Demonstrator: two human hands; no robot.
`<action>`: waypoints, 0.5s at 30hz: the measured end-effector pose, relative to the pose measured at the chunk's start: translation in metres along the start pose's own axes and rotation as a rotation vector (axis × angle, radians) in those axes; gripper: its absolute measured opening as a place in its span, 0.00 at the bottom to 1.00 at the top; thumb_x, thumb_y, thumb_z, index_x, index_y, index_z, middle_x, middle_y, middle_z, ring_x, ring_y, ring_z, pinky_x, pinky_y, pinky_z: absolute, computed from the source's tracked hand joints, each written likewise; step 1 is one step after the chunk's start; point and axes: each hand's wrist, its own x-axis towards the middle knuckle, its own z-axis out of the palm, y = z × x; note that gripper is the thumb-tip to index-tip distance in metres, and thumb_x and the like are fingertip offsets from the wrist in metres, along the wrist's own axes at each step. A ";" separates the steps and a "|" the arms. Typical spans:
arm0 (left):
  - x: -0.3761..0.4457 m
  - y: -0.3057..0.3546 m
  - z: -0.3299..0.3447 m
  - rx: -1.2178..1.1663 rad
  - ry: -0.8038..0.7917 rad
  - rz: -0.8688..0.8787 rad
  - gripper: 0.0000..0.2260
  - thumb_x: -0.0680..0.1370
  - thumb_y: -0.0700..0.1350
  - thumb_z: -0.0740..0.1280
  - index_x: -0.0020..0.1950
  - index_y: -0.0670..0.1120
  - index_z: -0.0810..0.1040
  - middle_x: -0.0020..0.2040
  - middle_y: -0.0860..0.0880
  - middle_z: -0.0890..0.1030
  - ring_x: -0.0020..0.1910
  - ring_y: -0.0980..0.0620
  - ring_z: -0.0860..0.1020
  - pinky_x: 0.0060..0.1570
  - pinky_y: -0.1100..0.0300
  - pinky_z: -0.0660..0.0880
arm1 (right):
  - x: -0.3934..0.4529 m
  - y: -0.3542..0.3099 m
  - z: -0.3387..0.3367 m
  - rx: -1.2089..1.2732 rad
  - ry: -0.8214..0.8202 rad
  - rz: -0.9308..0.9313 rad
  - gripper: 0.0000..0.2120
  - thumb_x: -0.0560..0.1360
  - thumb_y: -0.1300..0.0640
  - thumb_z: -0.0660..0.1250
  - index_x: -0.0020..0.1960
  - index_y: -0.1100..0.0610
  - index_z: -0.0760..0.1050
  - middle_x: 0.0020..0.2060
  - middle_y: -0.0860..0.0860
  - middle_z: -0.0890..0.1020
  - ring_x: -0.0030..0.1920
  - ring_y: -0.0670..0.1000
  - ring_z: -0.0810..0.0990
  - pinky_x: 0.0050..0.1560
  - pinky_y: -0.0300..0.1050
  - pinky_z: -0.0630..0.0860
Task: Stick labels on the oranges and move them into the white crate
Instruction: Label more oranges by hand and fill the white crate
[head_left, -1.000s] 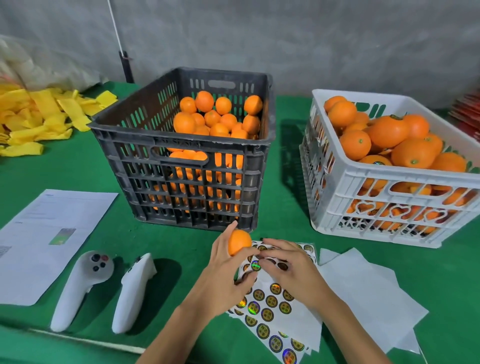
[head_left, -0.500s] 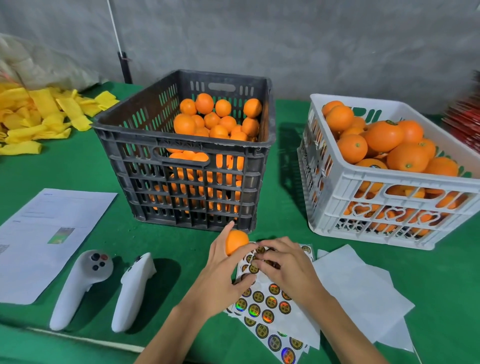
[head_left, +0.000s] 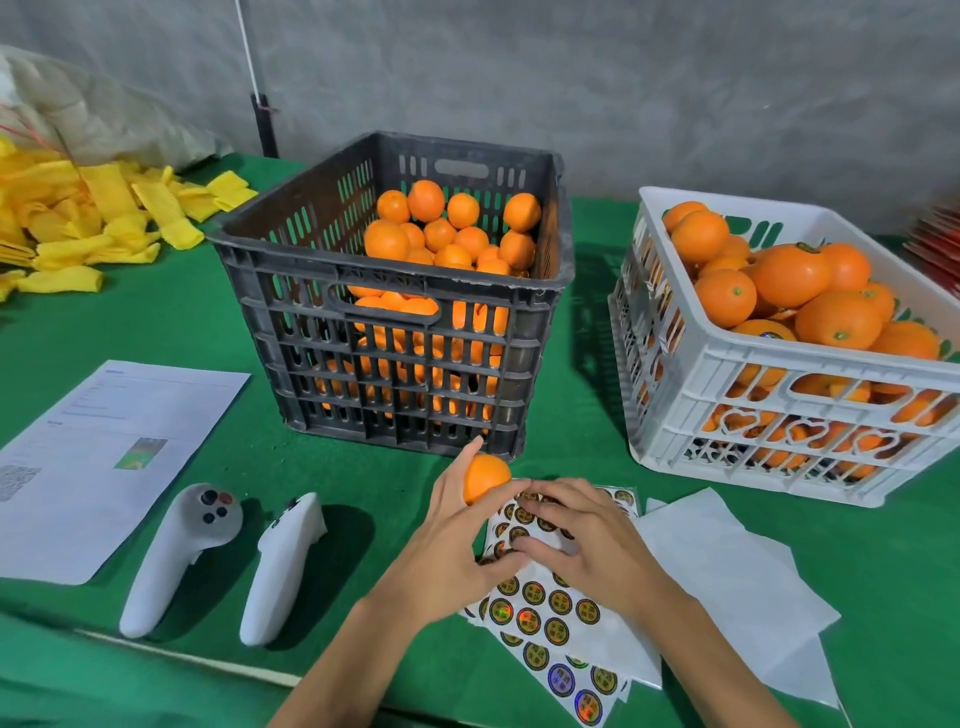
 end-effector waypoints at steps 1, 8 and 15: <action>0.000 0.000 -0.001 -0.007 -0.016 -0.003 0.32 0.74 0.61 0.72 0.74 0.74 0.60 0.79 0.64 0.35 0.79 0.63 0.42 0.68 0.53 0.62 | -0.003 0.002 0.001 0.025 -0.022 0.005 0.29 0.78 0.32 0.60 0.70 0.49 0.78 0.70 0.39 0.75 0.68 0.42 0.70 0.69 0.42 0.66; 0.000 -0.003 0.001 0.001 -0.031 -0.004 0.33 0.72 0.64 0.72 0.73 0.76 0.60 0.79 0.65 0.35 0.78 0.64 0.44 0.68 0.52 0.62 | -0.003 0.001 0.006 0.109 0.065 0.039 0.16 0.78 0.42 0.69 0.61 0.47 0.84 0.65 0.39 0.79 0.63 0.44 0.74 0.64 0.45 0.72; 0.002 -0.004 0.002 0.009 -0.035 -0.016 0.35 0.72 0.64 0.74 0.73 0.76 0.59 0.79 0.65 0.35 0.78 0.65 0.42 0.69 0.51 0.60 | 0.005 -0.002 0.002 0.408 0.082 0.208 0.03 0.75 0.51 0.76 0.49 0.46 0.88 0.56 0.35 0.82 0.60 0.42 0.74 0.62 0.39 0.68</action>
